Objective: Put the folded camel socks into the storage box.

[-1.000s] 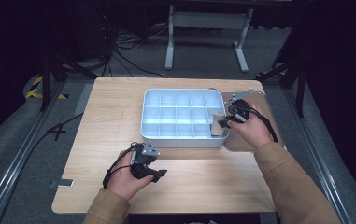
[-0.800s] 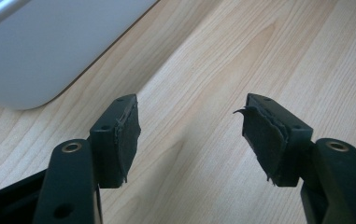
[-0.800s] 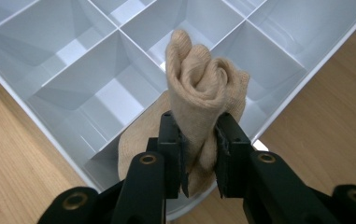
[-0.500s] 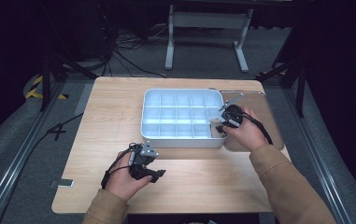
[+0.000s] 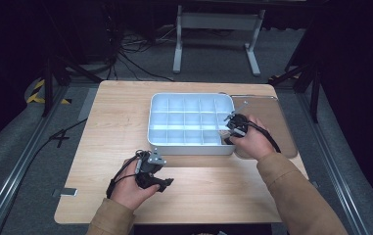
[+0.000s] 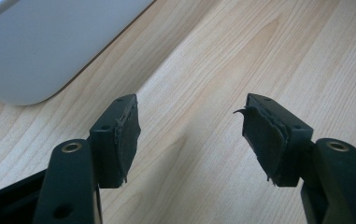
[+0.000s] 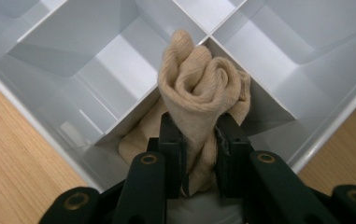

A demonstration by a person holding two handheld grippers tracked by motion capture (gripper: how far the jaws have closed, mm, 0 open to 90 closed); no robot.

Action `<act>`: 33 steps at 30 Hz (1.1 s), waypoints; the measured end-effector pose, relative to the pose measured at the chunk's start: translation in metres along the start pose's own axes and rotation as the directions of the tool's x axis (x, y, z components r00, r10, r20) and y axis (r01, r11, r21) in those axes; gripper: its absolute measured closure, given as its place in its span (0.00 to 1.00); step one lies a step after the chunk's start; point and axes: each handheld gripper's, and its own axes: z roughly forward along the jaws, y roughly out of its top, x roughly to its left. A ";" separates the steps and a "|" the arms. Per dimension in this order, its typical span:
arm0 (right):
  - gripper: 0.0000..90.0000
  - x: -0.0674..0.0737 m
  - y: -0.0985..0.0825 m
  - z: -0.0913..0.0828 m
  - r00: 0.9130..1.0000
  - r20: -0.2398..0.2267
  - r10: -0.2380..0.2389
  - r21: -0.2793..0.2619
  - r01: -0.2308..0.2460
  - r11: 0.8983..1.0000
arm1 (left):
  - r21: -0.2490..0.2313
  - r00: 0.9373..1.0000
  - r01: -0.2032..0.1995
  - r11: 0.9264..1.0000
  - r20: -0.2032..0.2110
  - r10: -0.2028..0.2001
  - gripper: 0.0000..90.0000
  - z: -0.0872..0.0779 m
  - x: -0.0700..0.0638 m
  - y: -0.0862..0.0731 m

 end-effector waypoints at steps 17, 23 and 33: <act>0.84 0.000 0.011 0.016 1.000 0.003 0.004 0.099 -0.005 0.995 | 0.010 1.000 0.003 1.000 -0.010 -0.003 0.41 -0.001 0.001 -0.004; 0.80 -0.001 0.009 0.013 1.000 -0.005 -0.008 0.076 0.008 0.997 | 0.007 1.000 0.006 1.000 -0.007 -0.006 0.41 -0.003 0.002 -0.006; 0.66 0.002 0.001 -0.014 0.999 -0.036 0.003 -0.056 -0.005 0.998 | 0.009 0.999 0.033 0.999 -0.025 -0.033 0.41 -0.008 0.003 -0.015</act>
